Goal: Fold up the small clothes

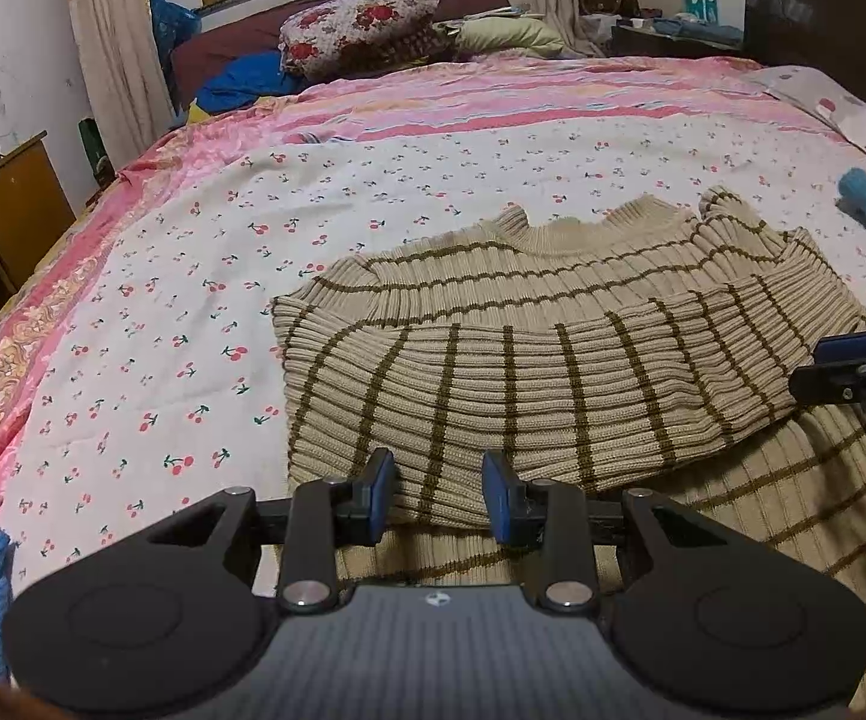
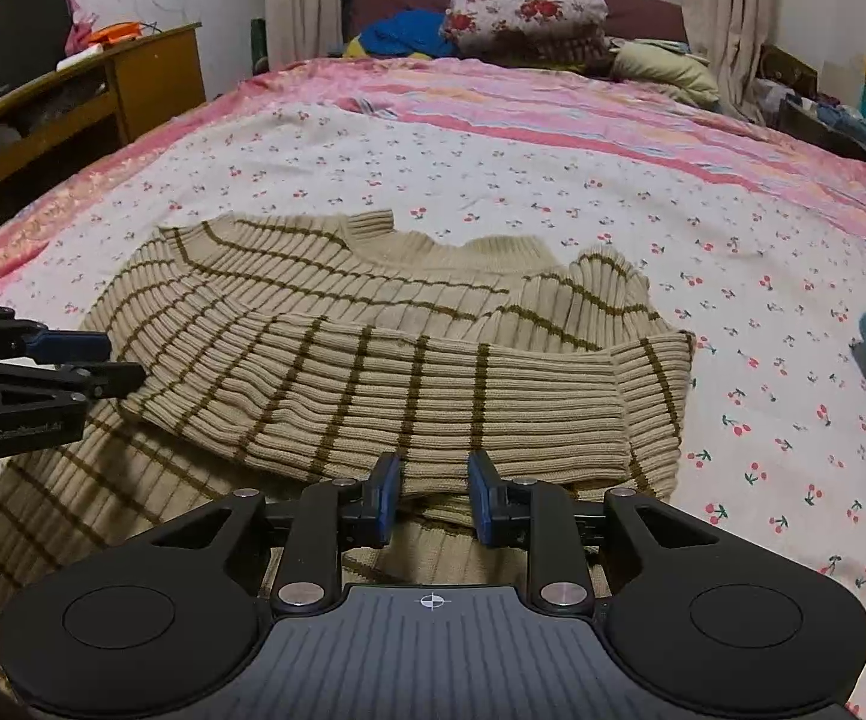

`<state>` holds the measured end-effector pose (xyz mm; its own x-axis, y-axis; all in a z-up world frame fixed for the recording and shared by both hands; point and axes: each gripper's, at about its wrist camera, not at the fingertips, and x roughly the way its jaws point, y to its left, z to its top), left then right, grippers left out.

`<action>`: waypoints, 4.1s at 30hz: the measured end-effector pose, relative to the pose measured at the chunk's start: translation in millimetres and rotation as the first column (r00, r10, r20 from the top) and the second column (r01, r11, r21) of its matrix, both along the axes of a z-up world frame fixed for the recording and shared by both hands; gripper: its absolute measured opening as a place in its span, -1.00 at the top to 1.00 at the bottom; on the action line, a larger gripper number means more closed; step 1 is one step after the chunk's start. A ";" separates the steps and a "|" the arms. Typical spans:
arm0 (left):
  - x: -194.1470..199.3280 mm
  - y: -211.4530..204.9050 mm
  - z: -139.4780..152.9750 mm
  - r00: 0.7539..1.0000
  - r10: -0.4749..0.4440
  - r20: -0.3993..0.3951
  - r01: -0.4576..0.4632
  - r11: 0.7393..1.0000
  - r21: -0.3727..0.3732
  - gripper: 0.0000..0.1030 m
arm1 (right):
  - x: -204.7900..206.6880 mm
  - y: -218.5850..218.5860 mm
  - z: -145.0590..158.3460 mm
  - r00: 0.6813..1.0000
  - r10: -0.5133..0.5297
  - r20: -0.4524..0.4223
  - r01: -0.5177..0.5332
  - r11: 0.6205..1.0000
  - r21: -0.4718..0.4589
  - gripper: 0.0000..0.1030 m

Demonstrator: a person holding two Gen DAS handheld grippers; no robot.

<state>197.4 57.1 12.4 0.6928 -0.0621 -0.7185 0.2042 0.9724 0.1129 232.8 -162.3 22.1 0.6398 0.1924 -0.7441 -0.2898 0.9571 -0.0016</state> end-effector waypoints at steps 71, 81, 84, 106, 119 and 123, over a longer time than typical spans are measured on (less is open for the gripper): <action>-216.4 51.0 -16.8 0.949 0.025 -0.315 -0.035 0.999 -0.026 0.10 | -217.8 -60.6 -4.7 0.952 0.019 -0.304 -0.009 0.999 0.035 0.13; -216.5 61.3 -23.3 0.947 0.057 -0.316 -0.087 0.993 -0.082 0.11 | -218.1 -68.7 -6.3 0.940 -0.026 -0.339 0.035 0.999 0.022 0.13; -215.3 57.7 -24.2 0.948 0.044 -0.316 -0.072 0.994 -0.078 0.18 | -217.2 -65.5 -7.5 0.939 -0.020 -0.343 0.027 1.000 0.015 0.09; -199.3 65.6 24.9 0.971 0.006 -0.239 -0.085 0.943 -0.323 0.72 | -212.6 -109.0 20.7 0.952 -0.032 -0.305 0.169 0.885 0.434 0.88; -101.0 80.5 88.9 0.998 0.041 -0.044 -0.058 0.869 -0.492 0.72 | -127.3 -140.5 85.6 0.977 -0.173 -0.123 0.211 0.735 0.644 0.89; -58.1 85.5 97.5 0.996 0.085 -0.003 -0.075 0.856 -0.511 0.72 | -79.4 -146.3 93.0 0.970 -0.225 -0.096 0.231 0.716 0.658 0.89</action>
